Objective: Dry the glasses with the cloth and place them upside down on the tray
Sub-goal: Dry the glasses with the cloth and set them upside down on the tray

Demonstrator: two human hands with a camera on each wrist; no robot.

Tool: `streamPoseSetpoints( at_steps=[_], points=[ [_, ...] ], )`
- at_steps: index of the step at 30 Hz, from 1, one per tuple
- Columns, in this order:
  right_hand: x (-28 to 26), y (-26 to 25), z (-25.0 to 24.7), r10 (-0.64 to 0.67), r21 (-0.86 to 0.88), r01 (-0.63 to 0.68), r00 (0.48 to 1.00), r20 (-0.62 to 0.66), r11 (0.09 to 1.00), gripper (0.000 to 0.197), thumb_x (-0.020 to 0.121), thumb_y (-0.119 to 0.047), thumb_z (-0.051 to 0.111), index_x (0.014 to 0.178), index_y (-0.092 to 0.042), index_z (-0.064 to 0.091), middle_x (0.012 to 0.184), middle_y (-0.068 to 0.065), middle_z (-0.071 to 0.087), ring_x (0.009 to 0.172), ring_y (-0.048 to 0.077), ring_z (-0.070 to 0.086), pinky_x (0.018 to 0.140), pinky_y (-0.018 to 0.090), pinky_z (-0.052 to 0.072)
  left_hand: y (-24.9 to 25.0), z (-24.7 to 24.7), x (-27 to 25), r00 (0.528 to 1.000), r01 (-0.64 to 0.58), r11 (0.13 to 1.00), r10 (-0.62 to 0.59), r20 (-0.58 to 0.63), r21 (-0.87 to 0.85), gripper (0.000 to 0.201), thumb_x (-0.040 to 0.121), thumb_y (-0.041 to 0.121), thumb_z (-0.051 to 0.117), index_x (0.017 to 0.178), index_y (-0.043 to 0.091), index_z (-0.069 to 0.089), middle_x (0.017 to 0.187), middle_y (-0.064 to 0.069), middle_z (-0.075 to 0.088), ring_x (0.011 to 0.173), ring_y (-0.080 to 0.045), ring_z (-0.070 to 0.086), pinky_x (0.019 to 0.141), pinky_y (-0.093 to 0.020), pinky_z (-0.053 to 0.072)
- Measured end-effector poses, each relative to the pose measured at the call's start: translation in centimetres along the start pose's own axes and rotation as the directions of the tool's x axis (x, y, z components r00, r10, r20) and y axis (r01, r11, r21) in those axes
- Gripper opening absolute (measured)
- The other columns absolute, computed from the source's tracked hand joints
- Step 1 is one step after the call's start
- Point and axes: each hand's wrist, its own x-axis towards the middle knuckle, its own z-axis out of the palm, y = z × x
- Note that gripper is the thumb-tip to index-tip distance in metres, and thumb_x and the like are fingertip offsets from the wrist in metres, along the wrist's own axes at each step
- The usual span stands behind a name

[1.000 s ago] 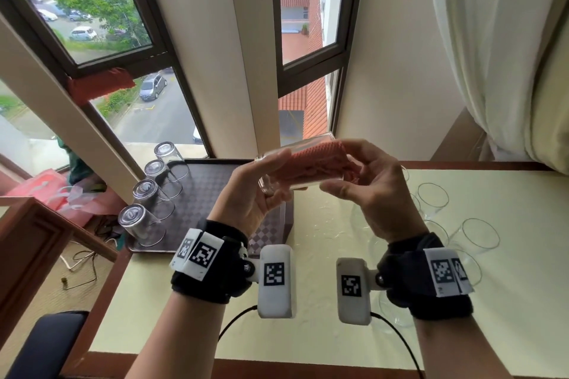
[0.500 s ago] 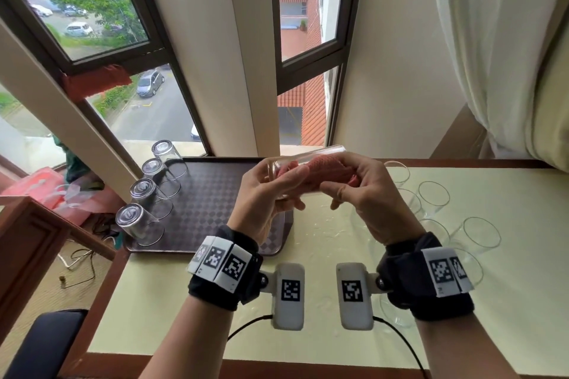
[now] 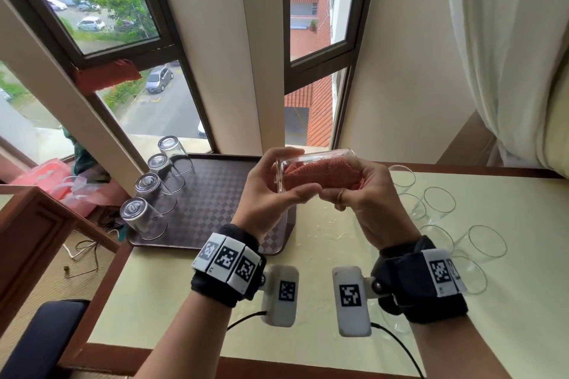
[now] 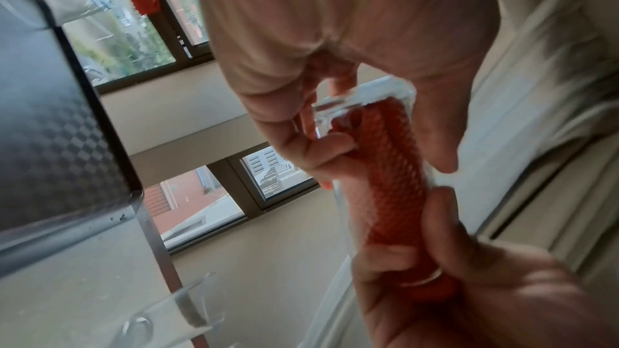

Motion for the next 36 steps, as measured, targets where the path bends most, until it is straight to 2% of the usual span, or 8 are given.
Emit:
streamPoseSetpoints(
  at_steps=[7,11,15,18,21,25,31,36],
  points=[
    [0.0,0.0,0.1,-0.081,-0.063,0.076,0.994,-0.074,0.995,0.055,0.069,0.036,0.05,0.087,-0.01,0.072,0.08,0.001,0.076,0.083,0.019,0.075,0.061,0.027,0.059,-0.4,-0.3,0.5,0.956,0.285,0.945,-0.269,0.114,-0.161,0.063,0.058,0.038,0.082,0.111,0.009,0.063,0.087,-0.003,0.068,0.053,-0.009,0.051,0.044,-0.015,0.045],
    [-0.4,0.0,0.3,-0.053,-0.054,0.052,0.998,-0.023,0.997,0.046,0.067,0.026,0.052,0.092,-0.007,0.07,0.085,0.006,0.075,0.085,0.02,0.074,0.063,0.027,0.06,-0.1,-0.8,0.1,0.989,0.142,0.985,-0.138,0.049,-0.094,0.057,0.056,0.03,0.089,0.104,0.008,0.068,0.084,-0.003,0.071,0.054,-0.008,0.058,0.046,-0.017,0.048],
    [-0.3,-0.5,0.0,0.017,-0.042,-0.015,0.999,0.05,0.999,0.045,0.06,0.006,0.064,0.105,0.001,0.065,0.089,0.007,0.073,0.082,0.013,0.07,0.068,0.022,0.056,-0.4,-1.5,0.0,0.994,-0.078,0.989,0.067,0.09,0.129,0.069,0.059,0.025,0.093,0.119,0.014,0.062,0.111,-0.01,0.071,0.087,-0.02,0.075,0.069,-0.031,0.062],
    [-0.1,-0.9,0.0,0.02,0.011,-0.021,0.999,0.037,1.0,0.046,0.058,0.015,0.063,0.102,0.0,0.068,0.09,0.01,0.073,0.088,0.023,0.071,0.068,0.026,0.059,-0.5,-1.2,-0.1,0.979,-0.176,0.97,0.154,0.136,0.168,0.071,0.059,0.021,0.092,0.122,0.021,0.06,0.118,-0.003,0.07,0.101,-0.022,0.072,0.082,-0.034,0.061],
    [-0.1,-0.9,0.1,0.012,0.061,-0.009,0.999,-0.049,0.998,0.05,0.052,0.018,0.047,0.089,-0.005,0.071,0.08,0.005,0.074,0.08,0.021,0.072,0.056,0.025,0.058,-0.1,-1.0,0.2,0.987,-0.059,0.994,0.043,0.154,0.095,0.073,0.059,0.022,0.09,0.124,0.02,0.057,0.111,-0.004,0.07,0.088,-0.015,0.073,0.072,-0.025,0.06],
    [-0.6,-0.4,0.6,-0.081,-0.136,0.072,0.995,-0.057,0.988,0.061,0.07,0.034,0.042,0.083,-0.017,0.072,0.078,-0.003,0.074,0.081,0.014,0.073,0.059,0.026,0.058,0.3,-1.3,0.8,0.973,0.179,0.984,-0.179,0.149,0.011,0.085,0.041,0.063,0.092,0.108,0.016,0.07,0.087,-0.001,0.075,0.064,-0.011,0.063,0.051,-0.019,0.051],
    [-0.1,-1.2,-0.5,0.057,-0.05,-0.053,0.994,0.089,0.997,0.035,0.066,0.007,0.064,0.1,-0.001,0.066,0.079,0.005,0.068,0.067,0.012,0.059,0.055,0.021,0.049,0.1,-1.3,0.5,0.991,-0.11,0.959,0.085,0.104,0.261,0.077,0.052,0.042,0.094,0.118,0.013,0.068,0.103,-0.003,0.074,0.082,-0.015,0.075,0.066,-0.024,0.06],
    [0.6,-1.5,-0.2,0.022,-0.071,-0.022,1.0,-0.001,0.997,0.028,0.066,-0.004,0.076,0.094,-0.006,0.07,0.075,0.003,0.069,0.061,0.009,0.057,0.05,0.018,0.046,-0.7,-0.7,0.5,0.98,-0.193,0.953,0.173,0.102,0.234,0.076,0.059,0.028,0.093,0.126,0.013,0.061,0.116,-0.008,0.071,0.096,-0.02,0.074,0.077,-0.034,0.062]
  ],
)
